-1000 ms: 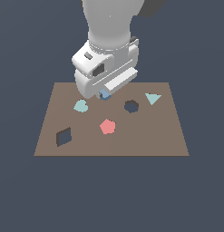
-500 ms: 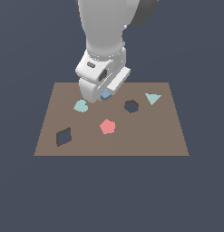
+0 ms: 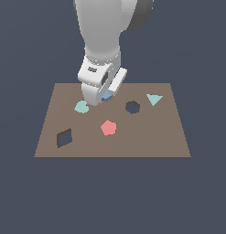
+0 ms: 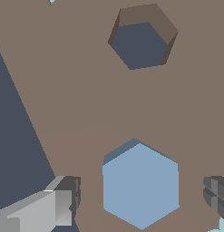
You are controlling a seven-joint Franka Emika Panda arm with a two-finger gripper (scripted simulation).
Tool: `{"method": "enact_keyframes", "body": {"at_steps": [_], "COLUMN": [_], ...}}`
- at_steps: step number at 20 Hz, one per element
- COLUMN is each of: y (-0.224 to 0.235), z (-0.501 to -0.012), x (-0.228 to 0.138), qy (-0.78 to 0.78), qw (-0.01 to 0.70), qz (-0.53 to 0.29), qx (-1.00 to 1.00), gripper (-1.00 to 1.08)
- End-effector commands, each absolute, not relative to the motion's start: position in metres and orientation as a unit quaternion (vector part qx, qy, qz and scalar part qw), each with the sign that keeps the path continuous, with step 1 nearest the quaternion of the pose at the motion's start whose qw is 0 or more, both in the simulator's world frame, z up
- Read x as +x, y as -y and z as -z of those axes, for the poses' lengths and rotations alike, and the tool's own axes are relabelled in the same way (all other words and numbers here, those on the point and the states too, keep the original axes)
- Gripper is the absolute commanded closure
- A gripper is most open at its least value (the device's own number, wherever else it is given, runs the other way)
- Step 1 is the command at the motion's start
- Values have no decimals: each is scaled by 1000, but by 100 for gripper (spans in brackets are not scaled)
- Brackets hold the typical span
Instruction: Insert a designated object into the corresponding slot on a board.
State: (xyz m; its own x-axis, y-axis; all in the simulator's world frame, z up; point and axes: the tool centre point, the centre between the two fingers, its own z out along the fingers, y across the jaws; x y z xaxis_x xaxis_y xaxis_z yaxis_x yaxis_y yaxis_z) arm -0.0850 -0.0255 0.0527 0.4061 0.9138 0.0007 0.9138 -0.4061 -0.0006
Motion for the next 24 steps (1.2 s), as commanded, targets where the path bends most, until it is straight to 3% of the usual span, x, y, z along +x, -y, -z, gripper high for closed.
{"method": "enact_keyframes", "body": {"at_steps": [1,17,18,24], "y": [27,27,27,27], "z": [-51,-30,-30,-30], "x": [-86,-86,-86,-86], "qy": [553,556,556,556], "qw": [0,0,0,0], "qz": [0,0,0,0], "qx": [-833,-831,-831,-831], "gripper": [-92,-92,108,108]}}
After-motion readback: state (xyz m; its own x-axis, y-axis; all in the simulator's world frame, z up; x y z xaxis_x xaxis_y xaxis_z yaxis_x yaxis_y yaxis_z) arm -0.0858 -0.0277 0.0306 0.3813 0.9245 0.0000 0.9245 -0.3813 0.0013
